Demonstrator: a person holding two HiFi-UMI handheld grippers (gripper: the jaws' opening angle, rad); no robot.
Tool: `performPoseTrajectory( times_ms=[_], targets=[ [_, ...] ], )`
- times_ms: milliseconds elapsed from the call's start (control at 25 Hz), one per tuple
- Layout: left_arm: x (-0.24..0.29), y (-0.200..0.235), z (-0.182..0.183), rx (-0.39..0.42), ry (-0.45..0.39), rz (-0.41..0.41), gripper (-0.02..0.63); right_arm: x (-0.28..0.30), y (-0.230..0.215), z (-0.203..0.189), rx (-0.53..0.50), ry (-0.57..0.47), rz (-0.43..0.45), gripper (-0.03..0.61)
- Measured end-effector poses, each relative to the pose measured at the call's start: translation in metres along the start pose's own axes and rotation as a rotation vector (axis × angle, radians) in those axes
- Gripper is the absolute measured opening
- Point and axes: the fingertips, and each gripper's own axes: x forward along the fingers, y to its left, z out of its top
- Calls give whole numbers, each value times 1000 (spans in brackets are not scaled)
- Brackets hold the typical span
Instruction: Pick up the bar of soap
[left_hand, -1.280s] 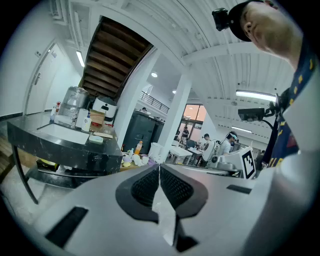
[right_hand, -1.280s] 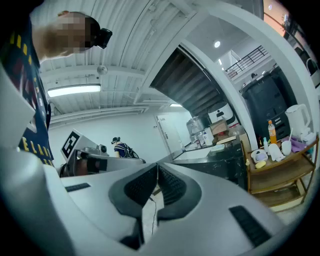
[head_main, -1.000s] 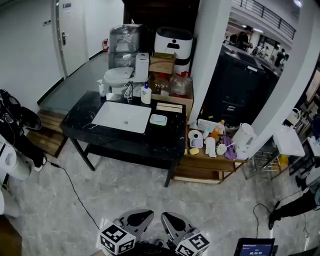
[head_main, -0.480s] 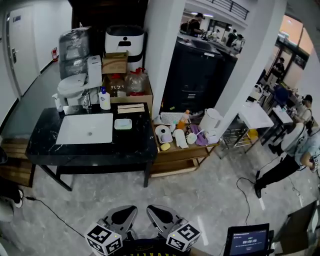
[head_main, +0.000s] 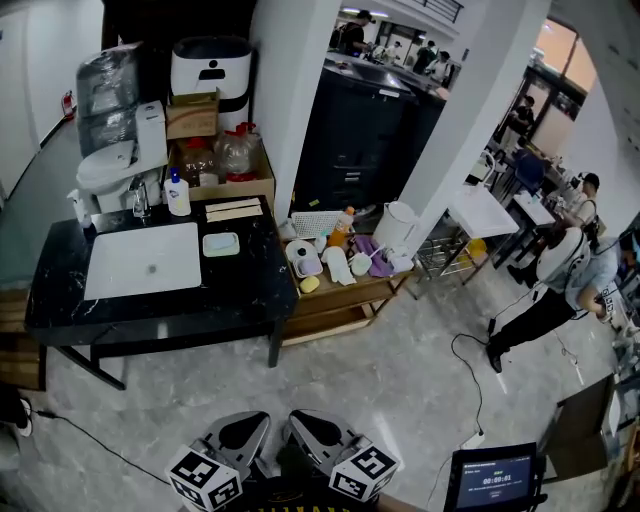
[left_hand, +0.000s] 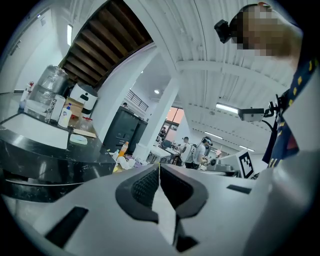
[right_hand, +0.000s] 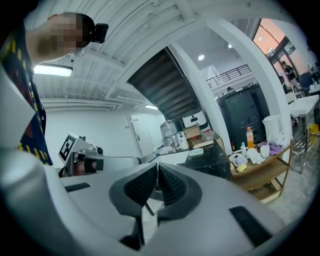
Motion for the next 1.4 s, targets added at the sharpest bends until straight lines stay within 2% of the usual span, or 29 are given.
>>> performPoseTrajectory(
  times_ms=[240, 440, 600, 840, 1120, 1240, 1400],
  targets=[
    [12, 30, 2, -30, 16, 29, 14, 30, -17, -3, 31, 34, 26, 20],
    [29, 62, 24, -42, 5, 98, 14, 68, -36, 10, 32, 52, 93, 20],
    [65, 89, 43, -17, 3, 126, 15, 94, -72, 33, 33, 38, 116, 20],
    [118, 115, 75, 44, -5, 170, 15, 125, -119, 62, 42, 44, 173, 20],
    [174, 133, 95, 147, 25, 185, 15, 133, -183, 89, 93, -16, 155, 20],
    [187, 145, 97, 190, 48, 204, 15, 134, -198, 96, 96, -35, 153, 20],
    [187, 166, 103, 250, 93, 271, 15, 135, -207, 103, 113, -39, 155, 20]
  ],
)
